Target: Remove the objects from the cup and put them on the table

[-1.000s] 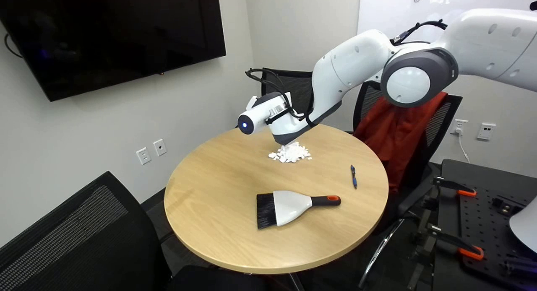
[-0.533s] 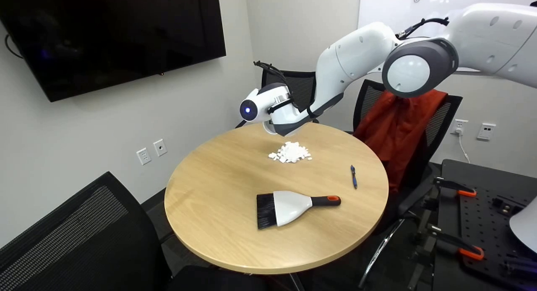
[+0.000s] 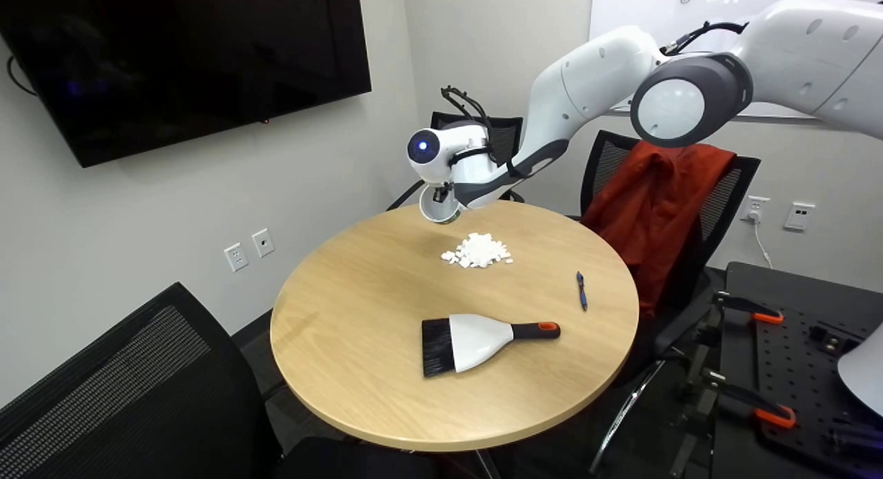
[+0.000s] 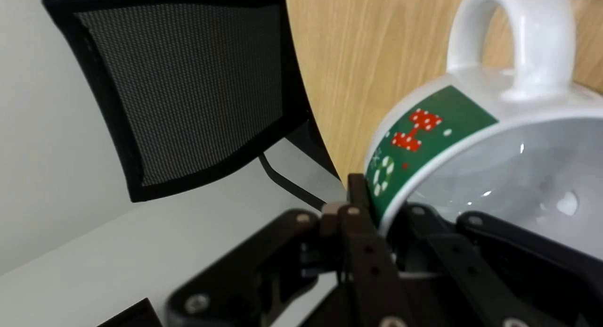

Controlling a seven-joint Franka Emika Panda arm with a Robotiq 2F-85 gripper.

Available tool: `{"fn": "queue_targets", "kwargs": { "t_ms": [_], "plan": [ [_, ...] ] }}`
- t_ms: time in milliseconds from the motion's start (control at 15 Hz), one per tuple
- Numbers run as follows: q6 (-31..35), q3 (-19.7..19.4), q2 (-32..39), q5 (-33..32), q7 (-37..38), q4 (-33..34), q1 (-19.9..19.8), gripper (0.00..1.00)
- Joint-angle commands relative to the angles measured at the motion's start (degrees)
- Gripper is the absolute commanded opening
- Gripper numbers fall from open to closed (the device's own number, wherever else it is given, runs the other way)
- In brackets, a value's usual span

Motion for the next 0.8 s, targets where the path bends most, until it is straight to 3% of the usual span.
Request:
{"fn": "queue_targets", "kwargs": {
  "t_ms": [0, 67, 133, 200, 267, 333, 533, 600, 667, 733],
  "plan": [
    [7.21, -2.51, -3.01, 9.4, -2.25, -2.6, -0.57, 0.03],
    [8.8, -3.19, -3.12, 12.24, -3.12, -2.83, -0.6, 0.03],
    [9.04, 0.77, -3.26, 10.59, -3.7, -3.01, -2.73, 0.03],
    [9.97, 1.39, -3.4, 12.08, -5.12, -3.26, -3.25, 0.03],
    [12.18, -1.85, -3.3, 18.08, -7.51, -3.41, -2.02, 0.03],
    [13.21, -0.81, -3.52, 21.4, -10.71, -4.0, -2.72, 0.03],
    [13.98, 2.6, -5.32, 34.28, -25.96, -6.76, -4.69, 0.03],
    [11.75, 7.42, -5.83, 33.39, -29.47, -7.24, -6.71, 0.03],
    [11.91, 4.13, -6.14, 41.0, -35.07, -7.84, -4.81, 0.03],
    [9.61, 10.47, -6.78, 38.5, -38.65, -8.07, -8.75, 0.03]
  ]
}}
